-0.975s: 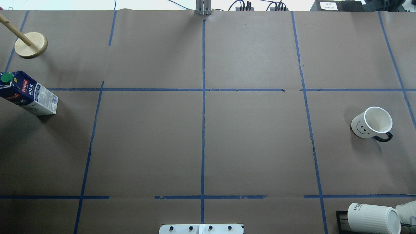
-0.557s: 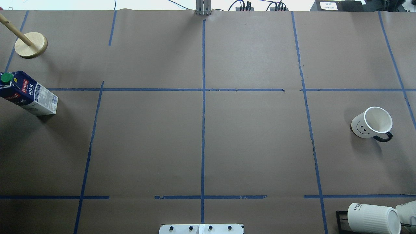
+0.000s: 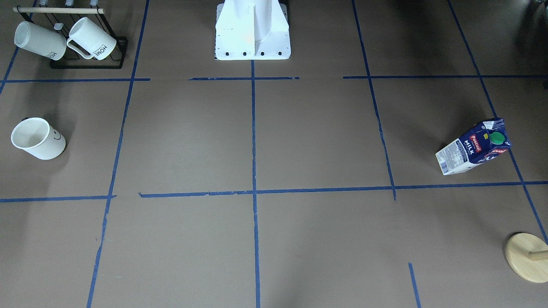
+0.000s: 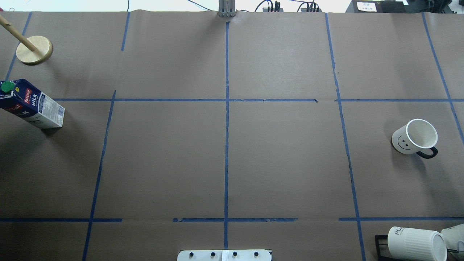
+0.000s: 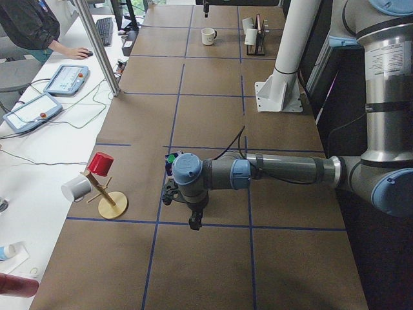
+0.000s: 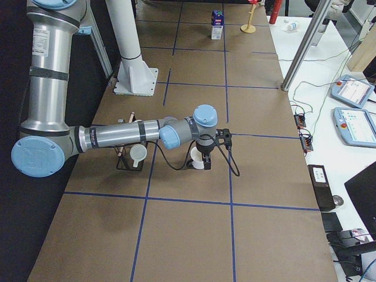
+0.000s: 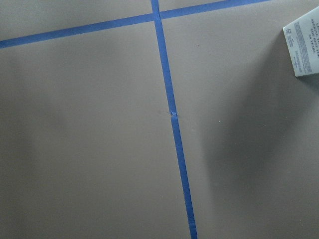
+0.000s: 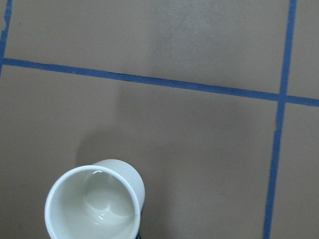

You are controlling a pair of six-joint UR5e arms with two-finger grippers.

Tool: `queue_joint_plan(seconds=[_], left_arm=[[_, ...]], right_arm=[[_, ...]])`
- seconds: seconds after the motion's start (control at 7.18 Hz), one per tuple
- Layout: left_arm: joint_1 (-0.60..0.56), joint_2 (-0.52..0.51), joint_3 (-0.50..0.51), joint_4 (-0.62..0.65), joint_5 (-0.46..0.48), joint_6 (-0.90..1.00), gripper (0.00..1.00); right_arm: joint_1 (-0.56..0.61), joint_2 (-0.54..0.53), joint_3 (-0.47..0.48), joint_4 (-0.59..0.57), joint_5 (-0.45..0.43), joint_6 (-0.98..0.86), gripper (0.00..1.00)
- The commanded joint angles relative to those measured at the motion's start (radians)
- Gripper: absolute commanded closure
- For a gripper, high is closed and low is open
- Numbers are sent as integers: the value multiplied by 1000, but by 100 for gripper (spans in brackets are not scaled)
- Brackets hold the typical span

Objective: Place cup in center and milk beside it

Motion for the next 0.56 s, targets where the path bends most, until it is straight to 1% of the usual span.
queue_joint_plan(seconds=[0.0,0.14,0.42], left_arm=[[0,2,1,0,0,0,0],[0,3,3,0,0,0,0],[0,3,4,0,0,0,0]], right_arm=[[-103,4,-47,162,-56,137,2],[-127,4,-72,193,-70,147,2],[-157,5,-112,201,-76,147,3]])
